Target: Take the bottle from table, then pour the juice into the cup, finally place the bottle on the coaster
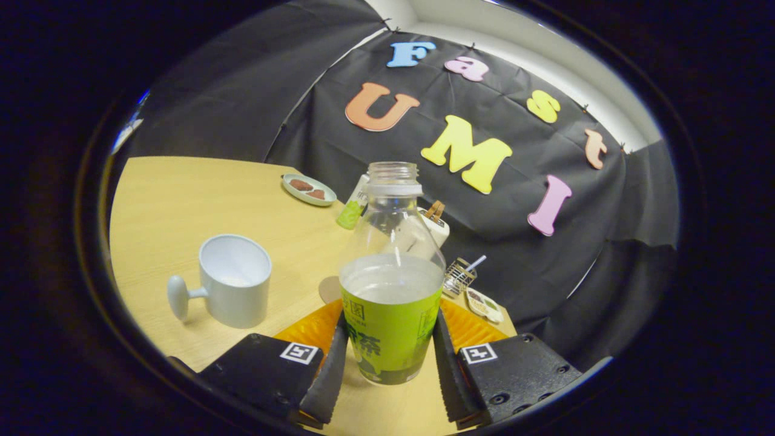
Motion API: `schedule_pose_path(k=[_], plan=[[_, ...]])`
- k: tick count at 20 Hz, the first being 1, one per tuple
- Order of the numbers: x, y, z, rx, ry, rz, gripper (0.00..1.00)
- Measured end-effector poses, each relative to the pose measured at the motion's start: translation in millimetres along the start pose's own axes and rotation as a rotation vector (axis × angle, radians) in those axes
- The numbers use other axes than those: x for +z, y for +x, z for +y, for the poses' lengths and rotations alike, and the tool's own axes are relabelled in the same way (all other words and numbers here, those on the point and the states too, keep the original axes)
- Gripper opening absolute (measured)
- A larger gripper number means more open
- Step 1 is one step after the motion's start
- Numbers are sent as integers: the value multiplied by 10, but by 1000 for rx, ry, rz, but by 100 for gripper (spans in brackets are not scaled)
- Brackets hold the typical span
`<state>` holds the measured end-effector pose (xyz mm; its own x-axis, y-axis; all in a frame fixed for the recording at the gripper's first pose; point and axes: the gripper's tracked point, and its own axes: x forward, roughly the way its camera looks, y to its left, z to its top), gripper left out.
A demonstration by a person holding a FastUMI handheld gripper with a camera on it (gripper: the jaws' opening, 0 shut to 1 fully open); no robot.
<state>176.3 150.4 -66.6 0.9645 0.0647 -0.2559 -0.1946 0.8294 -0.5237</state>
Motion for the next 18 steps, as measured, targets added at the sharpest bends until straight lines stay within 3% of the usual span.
schedule_pose_path(k=[14, 18], plan=[[434, 59, -217, -217, -622, -47, 71], [473, 82, -286, -258, -721, -54, 71]])
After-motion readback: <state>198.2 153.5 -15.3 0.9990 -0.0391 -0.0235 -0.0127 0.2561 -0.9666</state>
